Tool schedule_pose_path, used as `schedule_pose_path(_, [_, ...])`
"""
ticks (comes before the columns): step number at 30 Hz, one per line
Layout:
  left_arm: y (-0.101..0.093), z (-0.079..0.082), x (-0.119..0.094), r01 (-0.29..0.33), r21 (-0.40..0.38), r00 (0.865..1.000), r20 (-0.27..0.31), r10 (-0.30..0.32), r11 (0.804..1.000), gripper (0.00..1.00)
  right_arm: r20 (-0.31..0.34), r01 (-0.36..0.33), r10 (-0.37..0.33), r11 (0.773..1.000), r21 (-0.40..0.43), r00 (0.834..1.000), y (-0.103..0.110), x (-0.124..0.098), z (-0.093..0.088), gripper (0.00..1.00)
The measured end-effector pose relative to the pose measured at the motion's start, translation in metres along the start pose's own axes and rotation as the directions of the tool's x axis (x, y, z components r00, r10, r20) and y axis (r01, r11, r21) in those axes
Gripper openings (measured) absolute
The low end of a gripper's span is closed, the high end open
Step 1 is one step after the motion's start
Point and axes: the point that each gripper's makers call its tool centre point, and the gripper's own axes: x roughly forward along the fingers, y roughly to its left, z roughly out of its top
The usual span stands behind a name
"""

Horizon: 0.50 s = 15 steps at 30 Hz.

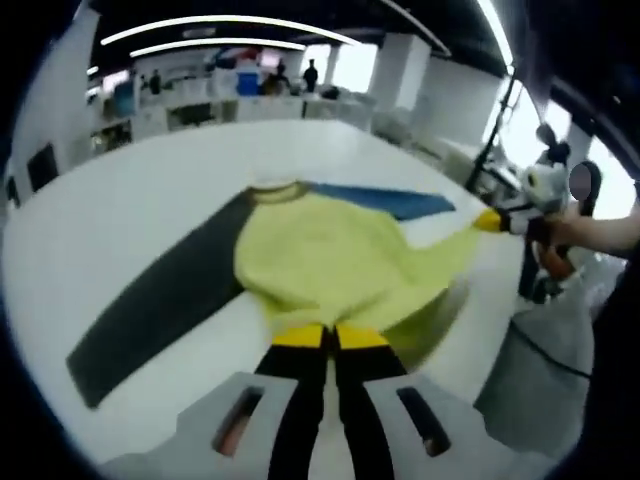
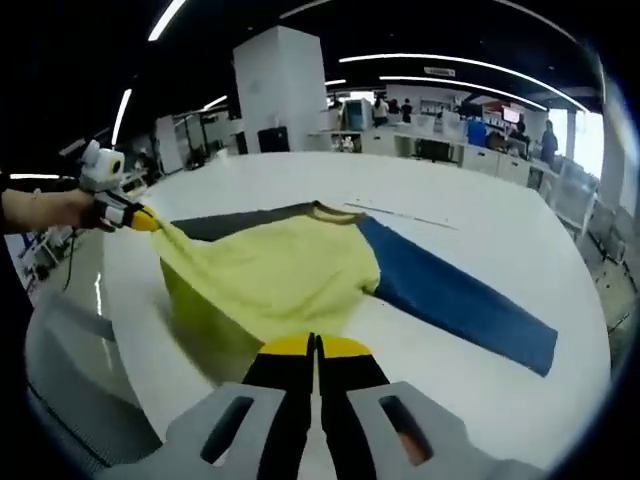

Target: Fold the garment on the visible template until the final outline fits inside the template.

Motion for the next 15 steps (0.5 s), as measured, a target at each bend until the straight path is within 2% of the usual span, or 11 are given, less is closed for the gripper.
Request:
schedule_pose_path(6, [0.024,0.018,0.024,-0.026,0.023,1.0,-0.002,0.026,0.999,0.0,-0.001,0.011,-0.012,0.999,-0.051,1.0,-0.027,0.026,0.019,0.01])
schedule_pose_path(15, [0.049,0.013,0.055,-0.04,0.04,0.997,-0.059,0.042,0.998,0.0,-0.045,0.01,-0.014,0.996,-0.085,0.999,-0.051,0.066,0.022,0.01])
